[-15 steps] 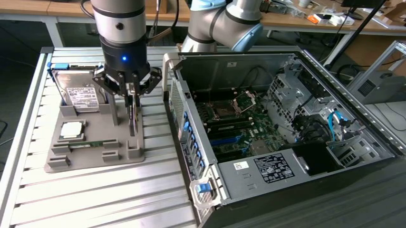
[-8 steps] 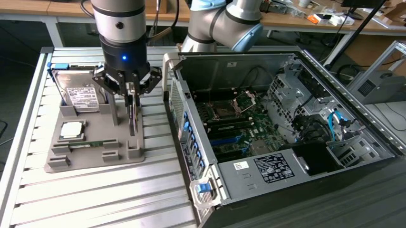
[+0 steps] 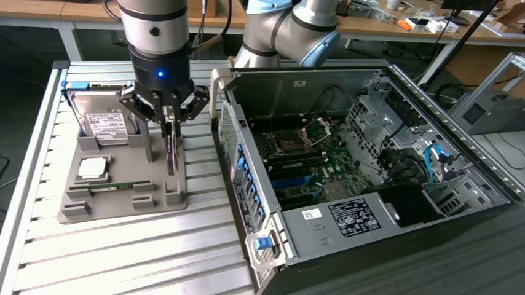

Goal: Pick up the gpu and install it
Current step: 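Pick up the gpu and move the gpu toward the slot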

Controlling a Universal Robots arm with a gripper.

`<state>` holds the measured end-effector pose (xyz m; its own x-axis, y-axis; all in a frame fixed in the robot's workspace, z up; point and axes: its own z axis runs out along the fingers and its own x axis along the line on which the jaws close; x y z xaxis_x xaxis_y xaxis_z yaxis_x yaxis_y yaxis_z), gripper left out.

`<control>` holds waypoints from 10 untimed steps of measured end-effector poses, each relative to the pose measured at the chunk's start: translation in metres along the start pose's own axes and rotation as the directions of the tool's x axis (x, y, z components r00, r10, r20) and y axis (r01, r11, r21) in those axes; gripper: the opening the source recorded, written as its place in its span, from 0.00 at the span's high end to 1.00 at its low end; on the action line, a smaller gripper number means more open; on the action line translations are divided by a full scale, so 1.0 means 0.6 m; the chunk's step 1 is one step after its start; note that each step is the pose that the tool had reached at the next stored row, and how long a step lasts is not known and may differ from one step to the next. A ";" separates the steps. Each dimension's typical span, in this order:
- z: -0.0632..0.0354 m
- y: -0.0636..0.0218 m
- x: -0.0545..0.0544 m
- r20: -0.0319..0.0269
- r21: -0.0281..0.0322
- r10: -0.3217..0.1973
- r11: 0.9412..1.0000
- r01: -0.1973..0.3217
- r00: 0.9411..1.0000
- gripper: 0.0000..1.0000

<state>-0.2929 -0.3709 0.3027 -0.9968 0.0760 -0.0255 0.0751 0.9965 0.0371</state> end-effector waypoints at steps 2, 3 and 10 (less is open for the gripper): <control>-0.001 0.000 0.000 0.000 0.000 0.000 1.000 0.000 1.000 0.73; -0.001 0.000 0.000 0.000 0.000 0.000 1.000 0.000 1.000 0.73; -0.003 0.000 0.000 0.000 0.000 0.000 1.000 0.000 1.000 0.73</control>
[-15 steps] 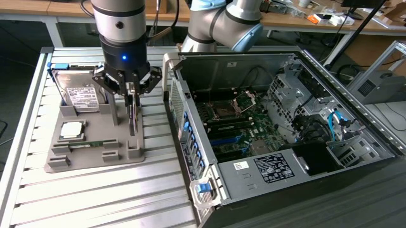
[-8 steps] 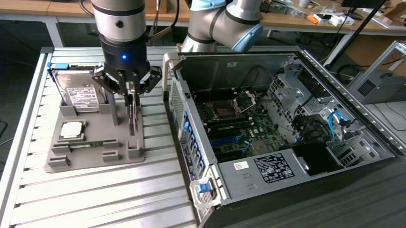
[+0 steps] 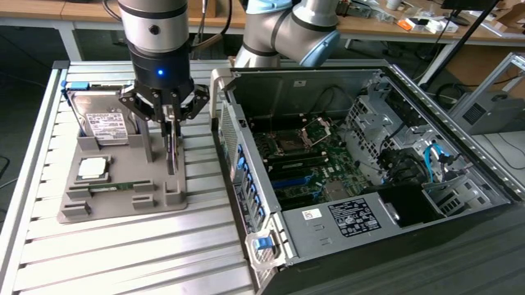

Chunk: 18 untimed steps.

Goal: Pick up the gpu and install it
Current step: 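Pick up the gpu and move the gpu toward the slot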

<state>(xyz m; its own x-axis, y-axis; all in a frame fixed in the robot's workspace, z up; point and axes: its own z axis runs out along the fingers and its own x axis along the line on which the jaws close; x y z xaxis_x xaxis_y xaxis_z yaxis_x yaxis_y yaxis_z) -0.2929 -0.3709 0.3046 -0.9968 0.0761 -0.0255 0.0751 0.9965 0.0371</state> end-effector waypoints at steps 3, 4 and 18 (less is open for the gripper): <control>-0.001 0.000 0.000 0.000 0.000 0.000 1.000 0.000 1.000 0.73; -0.001 0.000 0.000 0.000 0.000 0.000 1.000 0.000 1.000 0.73; -0.006 0.000 0.000 0.000 0.000 0.000 1.000 0.000 1.000 0.73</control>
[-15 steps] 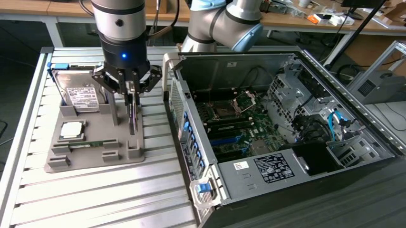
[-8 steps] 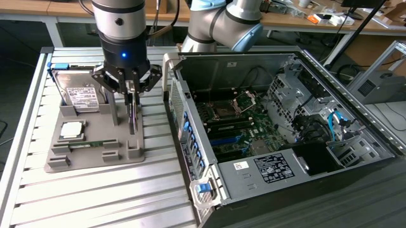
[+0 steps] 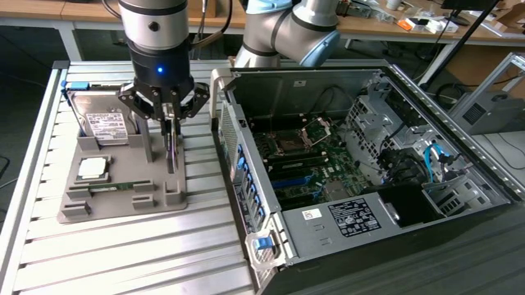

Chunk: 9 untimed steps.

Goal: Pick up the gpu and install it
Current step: 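Pick up the gpu and move the gpu toward the slot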

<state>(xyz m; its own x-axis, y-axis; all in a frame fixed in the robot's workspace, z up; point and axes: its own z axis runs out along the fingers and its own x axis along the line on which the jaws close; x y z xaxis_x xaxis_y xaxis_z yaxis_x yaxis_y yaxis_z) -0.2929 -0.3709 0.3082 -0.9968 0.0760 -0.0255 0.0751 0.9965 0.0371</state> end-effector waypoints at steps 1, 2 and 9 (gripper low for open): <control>0.000 0.000 0.000 0.000 0.000 0.000 1.000 0.000 1.000 0.73; -0.001 0.000 0.000 0.000 0.000 0.000 1.000 0.000 1.000 0.73; -0.004 0.000 0.000 0.000 0.000 0.000 1.000 0.000 1.000 0.73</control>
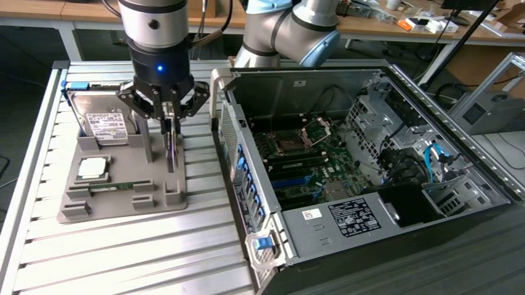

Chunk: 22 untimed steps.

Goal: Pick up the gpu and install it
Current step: 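Pick up the gpu and move the gpu toward the slot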

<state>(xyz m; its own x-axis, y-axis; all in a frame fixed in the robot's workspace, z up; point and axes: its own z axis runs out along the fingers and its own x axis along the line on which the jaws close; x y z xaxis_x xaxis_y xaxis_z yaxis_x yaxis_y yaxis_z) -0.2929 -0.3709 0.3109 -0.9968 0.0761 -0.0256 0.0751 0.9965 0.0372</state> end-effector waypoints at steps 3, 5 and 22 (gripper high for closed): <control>-0.001 0.000 0.000 0.000 0.000 0.000 1.000 0.000 1.000 0.73; -0.002 0.000 0.000 0.000 0.000 0.000 1.000 0.000 1.000 0.73; -0.011 0.000 0.000 0.000 0.000 0.000 1.000 0.000 1.000 0.73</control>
<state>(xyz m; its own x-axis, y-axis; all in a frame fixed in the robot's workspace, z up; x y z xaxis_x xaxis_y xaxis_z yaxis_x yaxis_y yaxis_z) -0.2929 -0.3709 0.3173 -0.9968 0.0760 -0.0256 0.0751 0.9965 0.0373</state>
